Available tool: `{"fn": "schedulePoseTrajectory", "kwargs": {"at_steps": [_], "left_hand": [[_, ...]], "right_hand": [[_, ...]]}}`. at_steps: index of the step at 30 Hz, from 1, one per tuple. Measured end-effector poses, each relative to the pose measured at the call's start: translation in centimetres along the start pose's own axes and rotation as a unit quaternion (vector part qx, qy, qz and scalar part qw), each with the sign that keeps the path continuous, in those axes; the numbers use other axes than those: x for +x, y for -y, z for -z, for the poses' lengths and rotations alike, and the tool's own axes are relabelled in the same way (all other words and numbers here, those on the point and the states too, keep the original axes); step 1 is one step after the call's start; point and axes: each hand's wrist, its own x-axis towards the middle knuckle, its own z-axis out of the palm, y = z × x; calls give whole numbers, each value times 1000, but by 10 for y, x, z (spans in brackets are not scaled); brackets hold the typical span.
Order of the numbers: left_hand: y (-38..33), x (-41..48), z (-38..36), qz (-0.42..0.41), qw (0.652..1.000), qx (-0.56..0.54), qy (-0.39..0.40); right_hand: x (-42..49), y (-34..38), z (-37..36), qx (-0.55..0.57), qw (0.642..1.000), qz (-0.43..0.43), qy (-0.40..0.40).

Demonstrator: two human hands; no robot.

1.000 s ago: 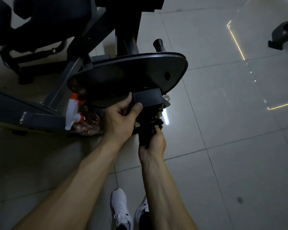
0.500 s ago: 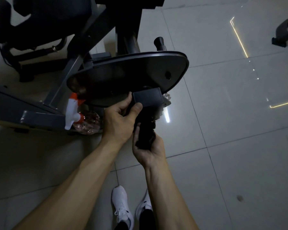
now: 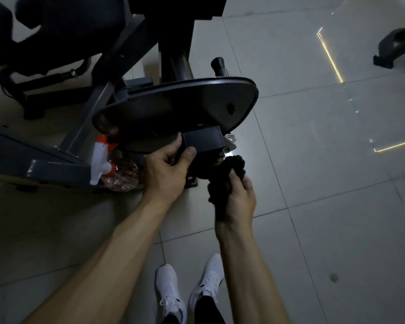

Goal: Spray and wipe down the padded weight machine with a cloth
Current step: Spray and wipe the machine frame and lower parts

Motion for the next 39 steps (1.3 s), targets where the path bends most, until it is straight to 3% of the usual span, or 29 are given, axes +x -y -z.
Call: {"fn": "schedulePoseTrajectory", "kwargs": {"at_steps": [4,8,11,17,21,23,26,29,33,36,37,39], "left_hand": [[-2,-2,-1,-3,1000,6,-11],[-2,-1,0,-2,1000,9,2],[-4,-1,3,10,1000,11,14],[-8,-3,2,21,1000,5,15],[-5,-3,-1,22,1000,-1,6],[-7,-4,-2,21,1000,3,4],[-7,-4,-4,24,1000,-1,-3],[-6,-6,-5,25,1000,-6,-6],[-3,-5,-7,19,1000,-1,-8],[-3,-7,-8,23,1000,-3,-10],[-4,-7,-8,23,1000,-4,-10],[-5,-7,-8,26,1000,-6,-8]], "right_hand": [[3,-23,-7,-220,951,214,-29],[2,-62,-20,-385,828,405,-42],[0,-72,-21,-444,789,419,-66],[4,-52,-12,-430,785,444,-42],[1,-63,-4,-499,739,452,-3],[0,-55,4,-477,759,443,12],[2,-29,10,-348,844,407,-32],[13,-20,0,-274,917,289,-5],[32,-21,-16,-228,960,165,-6],[46,-3,-16,-183,983,-12,-23],[49,2,-17,-181,983,-31,-17],[50,3,-18,-194,980,32,-21]]}}
